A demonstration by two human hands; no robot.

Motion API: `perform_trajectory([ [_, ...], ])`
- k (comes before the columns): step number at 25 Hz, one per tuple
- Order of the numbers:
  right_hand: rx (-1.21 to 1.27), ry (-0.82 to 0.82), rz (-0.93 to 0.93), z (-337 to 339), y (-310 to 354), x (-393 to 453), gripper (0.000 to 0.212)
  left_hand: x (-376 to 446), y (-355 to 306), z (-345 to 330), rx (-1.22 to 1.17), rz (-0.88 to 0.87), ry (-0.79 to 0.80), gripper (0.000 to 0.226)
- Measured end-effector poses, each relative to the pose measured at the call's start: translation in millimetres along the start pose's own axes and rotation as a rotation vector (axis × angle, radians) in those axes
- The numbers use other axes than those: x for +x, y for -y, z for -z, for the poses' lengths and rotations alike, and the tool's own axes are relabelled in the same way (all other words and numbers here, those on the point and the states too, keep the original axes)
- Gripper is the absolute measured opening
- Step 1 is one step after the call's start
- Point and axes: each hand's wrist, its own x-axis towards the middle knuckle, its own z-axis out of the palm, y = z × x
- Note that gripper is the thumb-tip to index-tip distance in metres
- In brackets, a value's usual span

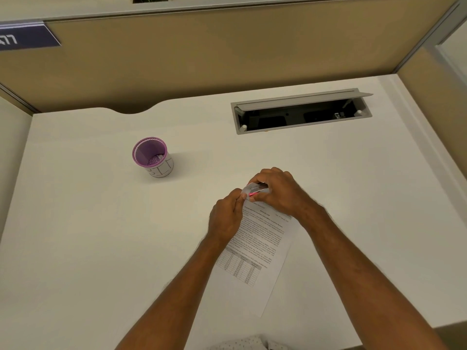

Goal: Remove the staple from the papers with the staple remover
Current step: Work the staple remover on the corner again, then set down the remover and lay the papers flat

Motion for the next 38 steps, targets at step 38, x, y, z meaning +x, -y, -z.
perform_trajectory([
  [38,0.097,-0.559,-0.722,-65,-78,-91,0.039,-9,14,9,-0.355,0.290,-0.178,0.029],
])
